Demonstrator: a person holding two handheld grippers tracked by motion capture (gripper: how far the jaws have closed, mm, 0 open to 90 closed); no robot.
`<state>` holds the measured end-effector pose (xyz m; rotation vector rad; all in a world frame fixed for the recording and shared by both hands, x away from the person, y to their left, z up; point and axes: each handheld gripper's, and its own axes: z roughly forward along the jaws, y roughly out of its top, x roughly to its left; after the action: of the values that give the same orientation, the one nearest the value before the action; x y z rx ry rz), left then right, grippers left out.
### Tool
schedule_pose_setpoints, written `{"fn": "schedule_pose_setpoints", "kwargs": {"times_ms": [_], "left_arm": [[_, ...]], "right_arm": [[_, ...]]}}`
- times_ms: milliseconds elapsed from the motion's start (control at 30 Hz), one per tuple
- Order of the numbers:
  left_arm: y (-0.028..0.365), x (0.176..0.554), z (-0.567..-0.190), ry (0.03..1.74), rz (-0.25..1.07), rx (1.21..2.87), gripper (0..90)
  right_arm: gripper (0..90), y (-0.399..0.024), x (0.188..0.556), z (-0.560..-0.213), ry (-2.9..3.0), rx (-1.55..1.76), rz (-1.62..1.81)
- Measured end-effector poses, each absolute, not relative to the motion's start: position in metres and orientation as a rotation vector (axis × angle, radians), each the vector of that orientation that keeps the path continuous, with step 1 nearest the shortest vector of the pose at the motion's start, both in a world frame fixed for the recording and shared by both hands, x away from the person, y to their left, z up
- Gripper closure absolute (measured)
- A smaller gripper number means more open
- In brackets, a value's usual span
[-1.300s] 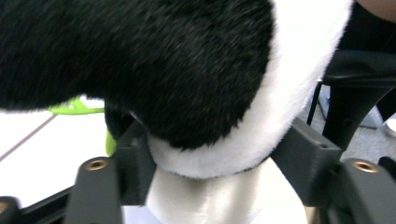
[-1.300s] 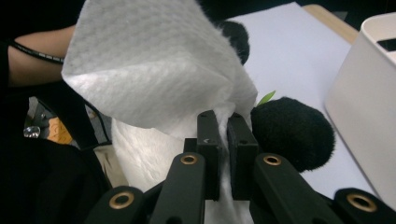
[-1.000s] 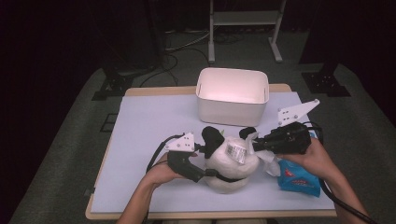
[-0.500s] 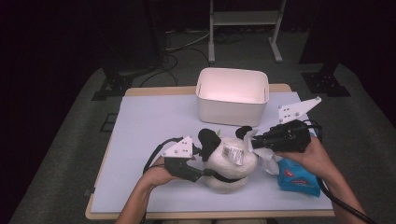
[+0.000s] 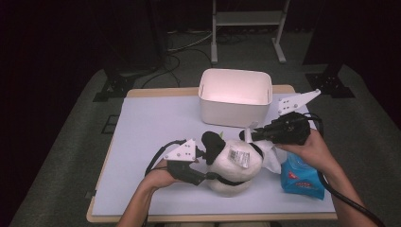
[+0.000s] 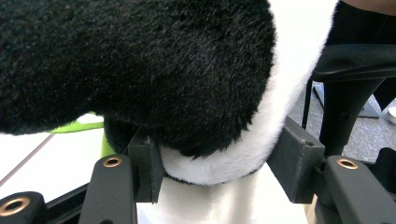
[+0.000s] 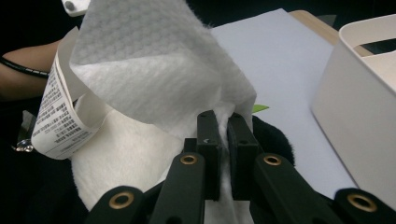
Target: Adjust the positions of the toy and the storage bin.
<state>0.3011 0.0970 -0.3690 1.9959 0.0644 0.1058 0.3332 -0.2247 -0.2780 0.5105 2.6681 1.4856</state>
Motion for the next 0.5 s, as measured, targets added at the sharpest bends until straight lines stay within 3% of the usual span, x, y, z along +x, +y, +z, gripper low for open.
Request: {"fn": "schedule_pose_setpoints", "kwargs": {"times_ms": [133, 267, 400, 500], "left_arm": [[0.096, 0.305, -0.371, 0.123, 0.064, 1.995, 35.4], [0.092, 0.308, -0.376, 0.176, 0.008, 1.979, 21.4], [0.089, 0.306, -0.372, 0.125, 0.043, 1.959, 36.8], [0.089, 0.303, -0.368, 0.105, 0.072, 1.973, 43.0]], "right_arm": [[85.0, -0.224, 0.329, -0.281, 2.693, 0.513, 1.472], [85.0, -0.232, 0.326, -0.286, 2.711, 0.530, 1.497], [84.9, -0.236, 0.322, -0.287, 2.701, 0.514, 1.524], [84.9, -0.229, 0.319, -0.284, 2.707, 0.480, 1.533]]}}
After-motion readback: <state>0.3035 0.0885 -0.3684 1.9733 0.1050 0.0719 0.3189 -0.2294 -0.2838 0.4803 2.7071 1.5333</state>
